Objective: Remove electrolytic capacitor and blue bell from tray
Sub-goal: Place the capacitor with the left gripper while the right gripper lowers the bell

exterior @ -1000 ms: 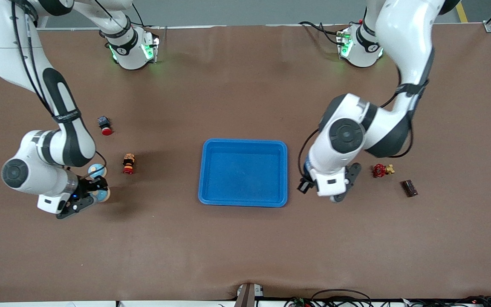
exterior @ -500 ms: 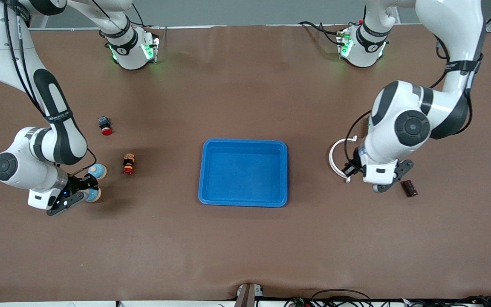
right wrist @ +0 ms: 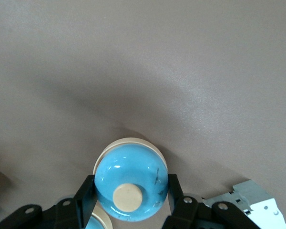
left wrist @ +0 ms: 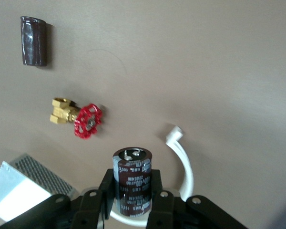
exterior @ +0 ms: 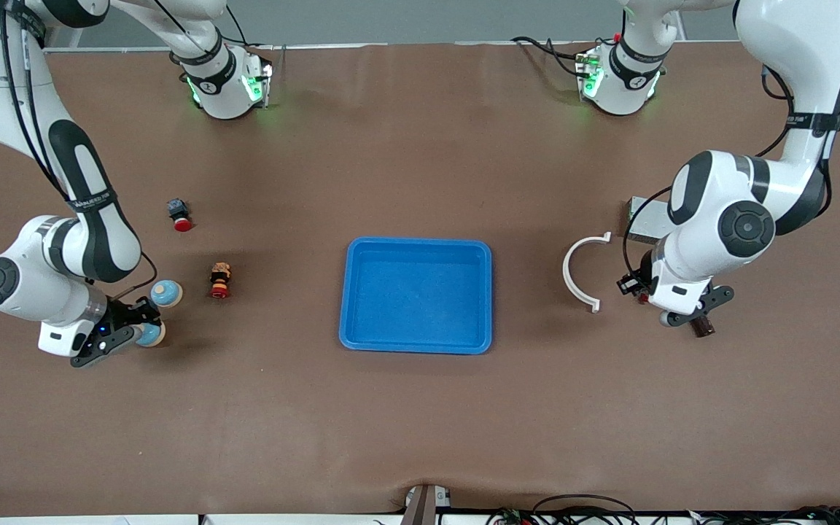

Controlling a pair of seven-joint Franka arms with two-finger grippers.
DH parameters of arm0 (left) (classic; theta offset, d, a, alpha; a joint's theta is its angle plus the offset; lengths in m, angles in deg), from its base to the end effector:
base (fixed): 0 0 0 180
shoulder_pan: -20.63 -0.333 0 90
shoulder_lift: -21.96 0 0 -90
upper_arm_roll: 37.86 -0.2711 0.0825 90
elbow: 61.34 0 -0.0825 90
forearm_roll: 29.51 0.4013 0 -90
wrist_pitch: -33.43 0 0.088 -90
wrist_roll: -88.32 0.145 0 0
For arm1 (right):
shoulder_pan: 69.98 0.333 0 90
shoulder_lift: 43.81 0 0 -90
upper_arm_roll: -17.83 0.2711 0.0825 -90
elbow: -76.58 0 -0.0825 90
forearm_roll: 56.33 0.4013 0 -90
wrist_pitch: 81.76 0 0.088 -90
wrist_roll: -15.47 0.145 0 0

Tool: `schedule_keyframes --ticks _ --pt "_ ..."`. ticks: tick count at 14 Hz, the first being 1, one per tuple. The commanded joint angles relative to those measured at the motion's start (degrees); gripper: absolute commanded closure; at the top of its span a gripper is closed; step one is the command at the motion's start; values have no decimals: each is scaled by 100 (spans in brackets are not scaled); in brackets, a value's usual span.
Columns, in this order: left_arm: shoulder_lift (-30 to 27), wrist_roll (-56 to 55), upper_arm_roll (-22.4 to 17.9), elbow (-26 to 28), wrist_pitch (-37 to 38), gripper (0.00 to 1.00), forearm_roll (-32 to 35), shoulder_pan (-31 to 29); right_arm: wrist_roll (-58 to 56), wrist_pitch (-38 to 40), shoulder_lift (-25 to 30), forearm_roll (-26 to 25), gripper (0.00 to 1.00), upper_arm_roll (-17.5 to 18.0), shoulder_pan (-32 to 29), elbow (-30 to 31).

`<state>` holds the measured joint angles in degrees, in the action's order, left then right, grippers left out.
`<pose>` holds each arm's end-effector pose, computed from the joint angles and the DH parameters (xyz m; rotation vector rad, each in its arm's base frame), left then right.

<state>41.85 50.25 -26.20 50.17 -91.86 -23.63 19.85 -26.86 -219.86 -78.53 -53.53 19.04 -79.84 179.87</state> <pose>0.5888 -0.1077 0.2069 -3.0203 -0.6430 0.1301 0.6333 -0.0946 0.1210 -2.9862 -0.8388 -0.0320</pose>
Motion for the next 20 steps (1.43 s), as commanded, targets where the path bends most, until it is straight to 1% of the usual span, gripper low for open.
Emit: schedule_keyframes --ticks 1,4,6,8,20 --pt "155 89 37 231 -513 100 221 -142 -354 -155 8 255 100 125 -157 77" --pt "435 80 37 170 -575 100 230 -229 -391 -164 -79 370 100 125 -166 77" --pt "672 -34 37 47 -698 100 230 -133 -408 -208 -97 379 100 125 -166 77" --pt "805 -122 37 38 -716 100 238 -107 -408 -243 -106 379 100 116 -157 77" --pt "1104 -113 29 38 -707 100 239 -168 -627 -279 -185 379 100 116 -175 51"
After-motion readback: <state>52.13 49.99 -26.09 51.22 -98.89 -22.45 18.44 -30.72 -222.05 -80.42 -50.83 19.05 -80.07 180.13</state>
